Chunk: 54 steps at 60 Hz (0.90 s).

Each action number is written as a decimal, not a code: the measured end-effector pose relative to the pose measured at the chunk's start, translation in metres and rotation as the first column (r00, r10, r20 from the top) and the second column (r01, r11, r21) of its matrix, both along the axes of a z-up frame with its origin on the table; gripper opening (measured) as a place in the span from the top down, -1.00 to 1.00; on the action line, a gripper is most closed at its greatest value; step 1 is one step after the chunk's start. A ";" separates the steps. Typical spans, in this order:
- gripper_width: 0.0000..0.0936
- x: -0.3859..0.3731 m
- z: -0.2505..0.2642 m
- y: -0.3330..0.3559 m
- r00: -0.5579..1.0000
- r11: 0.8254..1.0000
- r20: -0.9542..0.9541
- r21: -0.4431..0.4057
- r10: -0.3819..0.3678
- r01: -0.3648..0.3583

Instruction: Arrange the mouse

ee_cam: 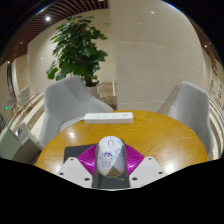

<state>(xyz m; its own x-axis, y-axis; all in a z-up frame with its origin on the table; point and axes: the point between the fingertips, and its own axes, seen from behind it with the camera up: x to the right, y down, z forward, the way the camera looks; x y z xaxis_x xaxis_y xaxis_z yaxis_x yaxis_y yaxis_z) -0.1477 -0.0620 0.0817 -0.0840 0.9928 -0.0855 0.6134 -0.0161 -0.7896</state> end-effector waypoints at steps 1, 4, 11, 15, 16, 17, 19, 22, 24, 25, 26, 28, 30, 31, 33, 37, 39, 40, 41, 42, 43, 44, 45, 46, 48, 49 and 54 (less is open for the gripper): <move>0.21 0.001 -0.007 -0.009 1.000 1.000 0.007 0.008 0.010 -0.010; 0.21 0.002 -0.030 -0.030 0.999 0.999 0.029 0.038 0.031 -0.032; 0.21 0.014 -0.075 -0.058 0.995 0.997 0.089 0.058 0.036 -0.042; 0.14 0.019 -0.093 -0.061 0.994 0.996 0.109 0.082 0.023 -0.032; 0.06 0.020 -0.096 -0.061 0.993 0.995 0.116 0.091 0.020 -0.031; 0.05 0.020 -0.098 -0.061 0.993 0.995 0.113 0.097 0.019 -0.030; -0.03 0.020 -0.098 -0.061 0.994 0.994 0.107 0.108 0.023 -0.034; -0.28 0.022 -0.098 -0.060 0.995 0.990 0.101 0.132 0.025 -0.038; -0.59 0.024 -0.096 -0.059 0.994 0.989 0.105 0.145 0.028 -0.043; -0.75 0.025 -0.094 -0.058 0.994 0.988 0.107 0.149 0.028 -0.044; -0.90 0.026 -0.092 -0.058 0.994 0.987 0.106 0.153 0.028 -0.044; -0.79 0.029 -0.083 -0.055 0.995 0.988 0.101 0.154 0.018 -0.033; -0.84 0.033 -0.069 -0.051 0.995 0.989 0.096 0.148 0.005 -0.019; -0.85 0.036 -0.063 -0.049 0.996 0.989 0.093 0.145 -0.004 -0.010; -0.86 0.044 -0.051 -0.045 0.995 0.990 0.095 0.139 -0.017 0.004; -0.85 0.068 -0.023 -0.037 0.994 0.992 0.104 0.125 -0.044 0.031; -0.85 0.083 -0.006 -0.032 0.992 0.992 0.109 0.121 -0.056 0.043; -0.85 0.090 0.002 -0.029 0.992 0.992 0.110 0.121 -0.060 0.047; -0.85 0.099 0.009 -0.026 0.992 0.991 0.112 0.122 -0.062 0.049; -0.85 0.107 0.015 -0.024 0.991 0.991 0.114 0.123 -0.064 0.050; -0.85 0.116 0.021 -0.022 0.991 0.991 0.117 0.124 -0.065 0.051; -0.85 0.125 0.027 -0.020 0.991 0.991 0.118 0.126 -0.069 0.054; -0.85 0.134 0.033 -0.018 0.990 0.990 0.121 0.127 -0.070 0.054; -0.85 0.143 0.038 -0.015 0.990 0.990 0.125 0.126 -0.071 0.055; -0.85 0.160 0.048 -0.011 0.988 0.990 0.135 0.125 -0.075 0.058; -0.85 0.169 0.052 -0.009 0.987 0.990 0.139 0.124 -0.077 0.060; -0.85 0.208 0.065 -0.003 0.984 0.991 0.160 0.118 -0.082 0.064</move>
<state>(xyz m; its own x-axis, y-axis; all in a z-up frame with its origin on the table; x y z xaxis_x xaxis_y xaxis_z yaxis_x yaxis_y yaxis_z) 0.0608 -0.0652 0.1462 -0.0049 0.9998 0.0195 0.7351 0.0168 -0.6777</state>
